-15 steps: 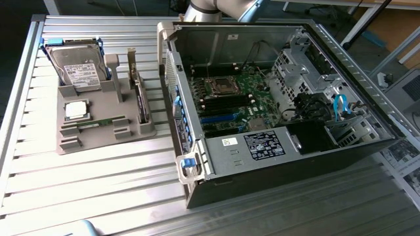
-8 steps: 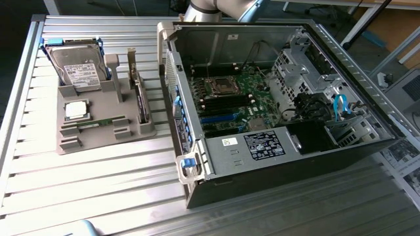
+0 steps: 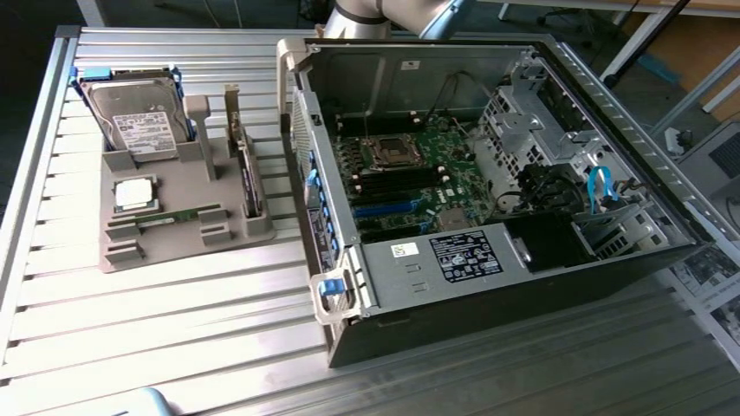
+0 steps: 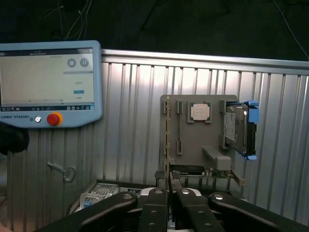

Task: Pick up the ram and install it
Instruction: 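Pick up the ram and move it above insertion slot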

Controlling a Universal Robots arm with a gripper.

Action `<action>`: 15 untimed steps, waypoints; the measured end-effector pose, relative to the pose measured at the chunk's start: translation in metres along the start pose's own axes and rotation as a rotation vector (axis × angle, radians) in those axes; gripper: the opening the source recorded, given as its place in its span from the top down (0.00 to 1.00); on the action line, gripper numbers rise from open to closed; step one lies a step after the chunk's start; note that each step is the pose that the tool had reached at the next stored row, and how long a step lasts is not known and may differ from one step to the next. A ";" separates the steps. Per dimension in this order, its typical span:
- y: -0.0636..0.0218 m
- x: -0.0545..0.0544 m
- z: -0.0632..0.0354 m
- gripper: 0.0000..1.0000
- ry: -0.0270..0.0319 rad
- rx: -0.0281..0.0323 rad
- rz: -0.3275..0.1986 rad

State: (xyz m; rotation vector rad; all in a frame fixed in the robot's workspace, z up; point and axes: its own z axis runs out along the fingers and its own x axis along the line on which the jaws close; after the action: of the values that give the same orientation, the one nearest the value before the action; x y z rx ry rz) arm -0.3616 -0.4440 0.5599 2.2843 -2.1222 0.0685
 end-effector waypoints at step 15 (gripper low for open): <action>-0.0394 0.003 0.0006 0.87 -0.0034 -0.0472 -0.002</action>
State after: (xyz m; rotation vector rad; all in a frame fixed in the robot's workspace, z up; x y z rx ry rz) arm -0.3220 -0.4440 0.5599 2.2622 -2.0996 0.0143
